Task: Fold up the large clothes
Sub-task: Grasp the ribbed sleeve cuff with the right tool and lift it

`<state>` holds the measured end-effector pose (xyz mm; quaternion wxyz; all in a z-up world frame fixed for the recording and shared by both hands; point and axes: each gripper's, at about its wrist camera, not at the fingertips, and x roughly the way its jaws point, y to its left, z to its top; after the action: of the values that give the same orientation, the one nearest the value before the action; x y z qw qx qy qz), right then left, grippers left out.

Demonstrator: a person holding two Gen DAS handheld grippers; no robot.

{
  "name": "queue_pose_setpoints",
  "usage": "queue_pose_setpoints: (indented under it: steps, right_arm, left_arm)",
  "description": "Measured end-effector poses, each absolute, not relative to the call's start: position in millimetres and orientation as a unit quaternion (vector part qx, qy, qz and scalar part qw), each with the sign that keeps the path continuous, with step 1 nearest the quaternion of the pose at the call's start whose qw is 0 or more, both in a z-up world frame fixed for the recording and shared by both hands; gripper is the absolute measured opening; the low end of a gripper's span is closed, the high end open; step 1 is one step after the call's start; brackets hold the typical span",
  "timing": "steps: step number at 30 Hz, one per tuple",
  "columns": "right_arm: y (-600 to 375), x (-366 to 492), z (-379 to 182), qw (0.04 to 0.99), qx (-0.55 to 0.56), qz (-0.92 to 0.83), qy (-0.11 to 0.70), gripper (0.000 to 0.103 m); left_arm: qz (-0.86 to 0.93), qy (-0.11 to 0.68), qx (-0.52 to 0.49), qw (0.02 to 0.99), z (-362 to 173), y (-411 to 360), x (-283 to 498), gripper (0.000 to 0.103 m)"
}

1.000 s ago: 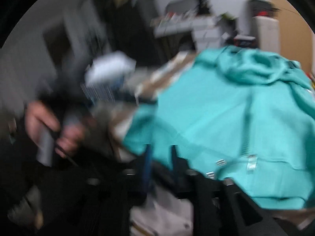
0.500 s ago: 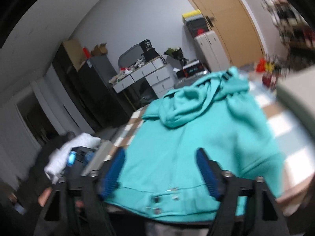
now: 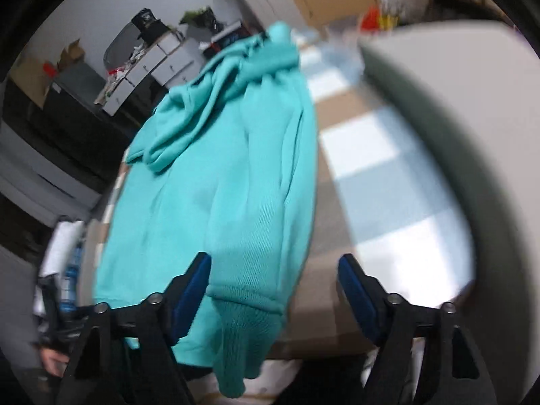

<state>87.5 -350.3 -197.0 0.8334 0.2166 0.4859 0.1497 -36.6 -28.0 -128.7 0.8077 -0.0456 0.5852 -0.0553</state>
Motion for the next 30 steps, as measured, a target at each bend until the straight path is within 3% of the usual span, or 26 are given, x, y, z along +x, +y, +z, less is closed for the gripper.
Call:
queue_pose_setpoints:
  steps: [1, 2, 3, 4, 8, 12, 15, 16, 19, 20, 22, 23, 24, 25, 26, 30]
  right_arm:
    - [-349, 89, -199, 0.829, 0.216, 0.159, 0.490, 0.057]
    - [-345, 89, -200, 0.828, 0.205, 0.164, 0.495, 0.033]
    - [-344, 86, -203, 0.826, 0.198, 0.163, 0.502, 0.018]
    - [-342, 87, -205, 0.823, 0.190, 0.160, 0.511, 0.012]
    - [-339, 82, -210, 0.828, 0.109, 0.122, 0.536, 0.009]
    - [-320, 71, -210, 0.841, -0.004, 0.098, 0.532, 0.009]
    - [-311, 71, -202, 0.839, -0.011, 0.098, 0.535, 0.013]
    - [-313, 71, -199, 0.840, 0.004, 0.102, 0.533, 0.016]
    - [-321, 75, -203, 0.830, 0.050, 0.121, 0.542, 0.045]
    - [-324, 77, -210, 0.822, 0.066, 0.127, 0.552, 0.046]
    - [-327, 77, -209, 0.828, 0.089, 0.136, 0.536, 0.042]
    - [-329, 77, -209, 0.825, 0.105, 0.147, 0.536, 0.028]
    - [-333, 77, -210, 0.821, 0.129, 0.155, 0.534, 0.022]
    - [-336, 76, -209, 0.824, 0.139, 0.152, 0.528, 0.012]
    - [-338, 76, -208, 0.824, 0.142, 0.153, 0.526, 0.011]
    - [-348, 66, -180, 0.839, 0.186, 0.212, 0.466, 0.010]
  left_arm:
    - [-0.061, 0.584, -0.047, 0.808, -128, -26, -39, 0.082]
    - [-0.064, 0.582, -0.051, 0.809, -127, -23, -42, 0.082]
    - [-0.064, 0.579, -0.055, 0.811, -125, -22, -43, 0.078]
    - [-0.060, 0.577, -0.056, 0.813, -123, -19, -45, 0.075]
    - [-0.036, 0.575, -0.042, 0.817, -116, -7, -49, 0.043]
    - [-0.028, 0.574, 0.003, 0.818, -117, -11, -54, 0.042]
    - [-0.017, 0.574, 0.000, 0.819, -115, -8, -58, 0.042]
    - [-0.017, 0.576, -0.011, 0.817, -115, -5, -59, 0.043]
    - [-0.029, 0.581, -0.038, 0.813, -116, -3, -52, 0.050]
    - [-0.032, 0.581, -0.048, 0.812, -115, -1, -52, 0.051]
    - [-0.045, 0.583, -0.062, 0.809, -115, 1, -52, 0.051]
    - [-0.054, 0.585, -0.059, 0.807, -115, -1, -52, 0.051]
    - [-0.061, 0.585, -0.059, 0.807, -114, -2, -53, 0.046]
    - [-0.070, 0.585, -0.063, 0.806, -114, -2, -53, 0.036]
    - [-0.074, 0.584, -0.074, 0.805, -112, -1, -52, 0.018]
    - [-0.087, 0.552, -0.119, 0.821, -95, 1, -54, 0.013]
